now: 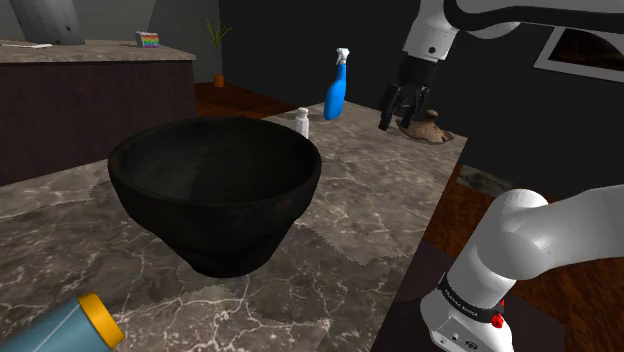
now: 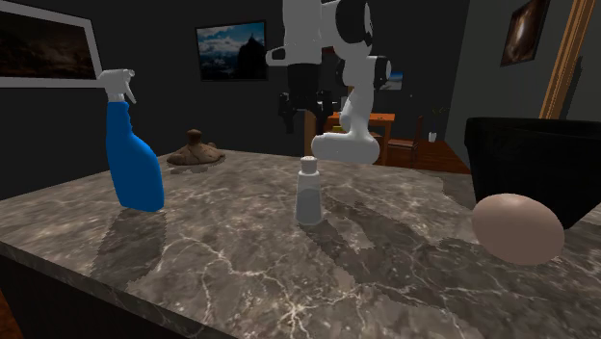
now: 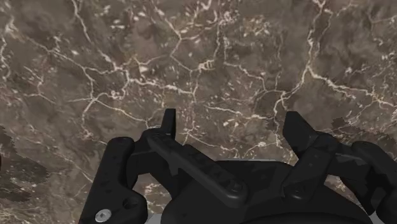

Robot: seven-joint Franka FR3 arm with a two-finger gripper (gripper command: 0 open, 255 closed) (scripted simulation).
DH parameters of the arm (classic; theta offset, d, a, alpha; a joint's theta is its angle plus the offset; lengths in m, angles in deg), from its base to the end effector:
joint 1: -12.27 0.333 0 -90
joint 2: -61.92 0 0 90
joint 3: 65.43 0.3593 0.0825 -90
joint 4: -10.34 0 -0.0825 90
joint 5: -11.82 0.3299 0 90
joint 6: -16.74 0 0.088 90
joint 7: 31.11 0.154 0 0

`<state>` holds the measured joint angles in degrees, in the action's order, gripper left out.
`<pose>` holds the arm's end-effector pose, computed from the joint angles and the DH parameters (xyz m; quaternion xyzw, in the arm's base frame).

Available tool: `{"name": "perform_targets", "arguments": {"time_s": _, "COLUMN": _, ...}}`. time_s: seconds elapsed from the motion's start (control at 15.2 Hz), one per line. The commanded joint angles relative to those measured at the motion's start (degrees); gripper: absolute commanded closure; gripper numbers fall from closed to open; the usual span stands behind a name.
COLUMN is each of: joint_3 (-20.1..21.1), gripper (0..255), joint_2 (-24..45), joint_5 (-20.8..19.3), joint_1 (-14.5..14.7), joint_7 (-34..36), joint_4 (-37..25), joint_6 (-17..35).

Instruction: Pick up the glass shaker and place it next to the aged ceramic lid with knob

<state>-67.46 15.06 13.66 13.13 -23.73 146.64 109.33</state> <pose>0.2197 -0.0035 0.5757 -0.9968 0.0695 -0.0255 0.0306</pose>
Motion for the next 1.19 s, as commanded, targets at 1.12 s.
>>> {"name": "perform_targets", "arguments": {"time_s": 1.12, "joint_3": 11.6, "gripper": 0, "joint_2": 43.5, "joint_5": -1.2, "joint_1": 2.1, "joint_7": 18.1, "joint_4": -40.1, "joint_6": -4.5}}
